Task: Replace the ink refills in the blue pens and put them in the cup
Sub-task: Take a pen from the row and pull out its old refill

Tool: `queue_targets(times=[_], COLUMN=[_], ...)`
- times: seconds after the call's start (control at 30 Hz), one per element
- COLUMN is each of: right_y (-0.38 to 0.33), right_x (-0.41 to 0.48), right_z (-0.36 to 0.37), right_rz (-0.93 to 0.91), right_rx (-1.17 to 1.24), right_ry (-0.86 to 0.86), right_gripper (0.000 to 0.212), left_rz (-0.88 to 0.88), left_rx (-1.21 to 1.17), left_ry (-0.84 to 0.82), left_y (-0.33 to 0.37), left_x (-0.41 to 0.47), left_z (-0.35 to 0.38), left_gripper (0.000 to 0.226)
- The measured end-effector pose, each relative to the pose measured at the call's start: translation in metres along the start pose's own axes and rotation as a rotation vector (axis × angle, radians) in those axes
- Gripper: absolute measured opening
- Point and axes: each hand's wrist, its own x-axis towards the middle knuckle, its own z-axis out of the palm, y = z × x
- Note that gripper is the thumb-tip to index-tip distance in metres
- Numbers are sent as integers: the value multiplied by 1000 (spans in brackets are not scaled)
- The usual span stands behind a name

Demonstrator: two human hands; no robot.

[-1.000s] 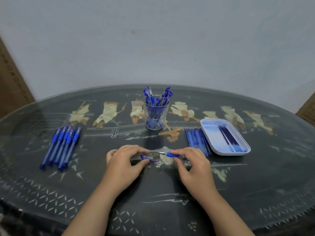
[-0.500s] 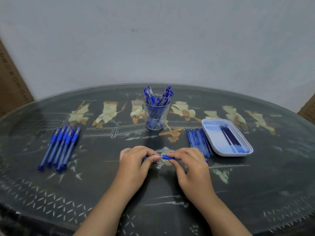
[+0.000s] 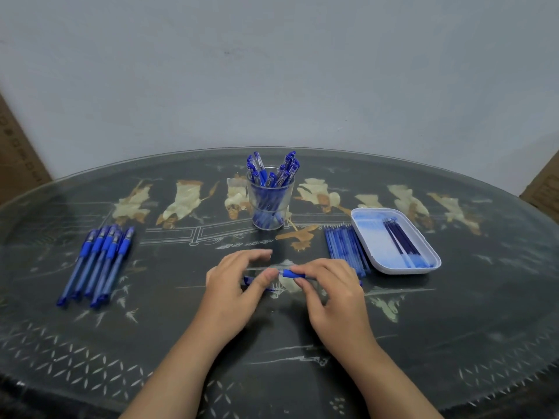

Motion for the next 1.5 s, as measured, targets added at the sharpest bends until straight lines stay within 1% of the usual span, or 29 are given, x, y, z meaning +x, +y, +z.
queue_targets(times=[0.07,0.13,0.23,0.33,0.37,0.43,0.57,0.67,0.7,0.9,0.97,1.03,1.13,1.2,1.3,1.5], right_y=[0,-1,-2,-1,-1,-1,-2,-2,-2,-3,-3,-2,-3,-3,-4,-4], right_x=[0,0,0,0,0,0,1,1,1,1,1,1,1,1,1,1], right_z=[0,1,0,0,0,0,0,-1,-1,-1,-1,-1,-1,-1,-2,-1], right_rz=[2,-7,-4,21,20,12,1,5,2,0,2,3,2,3,4,14], right_rx=[-6,-5,-5,-15,-19,-21,-22,-25,-25,-17,-21,-23,-27,-22,-17,-11], right_ry=[-5,-20,-35,-31,-31,-34,-32,-22,-20,-40,-39,-35,-34,-38,-39,-33], right_gripper=[16,15,15,16,17,17,18,19,19,17,17,17,17,17,16,17], left_rz=[17,27,-9,-61,-81,-77,-84,-101,-101,-101,-125,-134,-176,-194,-194,-229], left_rx=[-26,-28,-50,-73,-97,-117,-120,-135,-141,-119,-145,-160,-171,-161,-141,-127], left_ry=[-21,-17,11,-27,-27,-5,47,3,-9,22,-10,-22,-9,-4,8,59], left_y=[2,1,4,7,8,8,6,9,10,9,13,14,11,10,10,13], left_x=[0,1,1,-2,-2,-1,1,-1,-1,1,-1,-1,0,1,1,2], left_z=[-2,-1,-1,-4,-5,-5,-5,-6,-7,-5,-6,-8,-9,-8,-6,-7], left_gripper=[24,12,5,33,35,21,4,26,27,4,20,28,15,12,12,21])
